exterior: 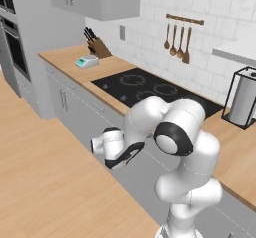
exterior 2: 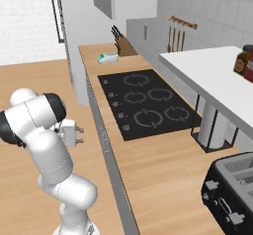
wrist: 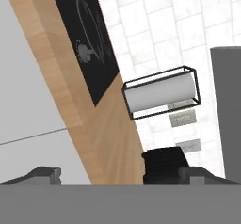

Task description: Take a straw from the drawer in front and place it inside the glass cup on the dining counter.

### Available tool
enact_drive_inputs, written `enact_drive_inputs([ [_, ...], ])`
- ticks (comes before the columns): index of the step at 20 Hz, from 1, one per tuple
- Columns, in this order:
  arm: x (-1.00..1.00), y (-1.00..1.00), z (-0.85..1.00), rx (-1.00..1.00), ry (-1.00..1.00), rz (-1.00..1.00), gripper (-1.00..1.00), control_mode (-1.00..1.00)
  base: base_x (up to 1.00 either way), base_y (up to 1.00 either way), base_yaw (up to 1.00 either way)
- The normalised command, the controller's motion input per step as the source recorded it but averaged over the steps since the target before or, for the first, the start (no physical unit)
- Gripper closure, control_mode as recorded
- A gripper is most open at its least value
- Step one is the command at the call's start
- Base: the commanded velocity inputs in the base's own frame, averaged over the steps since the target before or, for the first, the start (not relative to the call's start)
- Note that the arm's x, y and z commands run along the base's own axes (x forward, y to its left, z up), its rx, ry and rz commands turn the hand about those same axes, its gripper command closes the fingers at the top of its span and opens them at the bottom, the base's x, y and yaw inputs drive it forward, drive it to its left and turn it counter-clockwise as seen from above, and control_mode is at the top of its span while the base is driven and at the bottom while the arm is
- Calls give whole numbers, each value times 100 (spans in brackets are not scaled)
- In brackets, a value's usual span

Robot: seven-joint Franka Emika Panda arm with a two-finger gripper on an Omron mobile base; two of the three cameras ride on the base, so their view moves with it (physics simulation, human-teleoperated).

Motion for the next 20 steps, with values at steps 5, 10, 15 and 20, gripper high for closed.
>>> enact_drive_inputs([
  [5,-2,-37,-26,0,0,7,-100,-100,0,0,0],
  [10,8,-16,-32,0,1,10,-100,-100,0,0,0],
  [15,33,-2,-30,0,3,11,-100,-100,0,0,0],
  [20,42,0,-21,0,3,7,-100,-100,0,0,0],
])
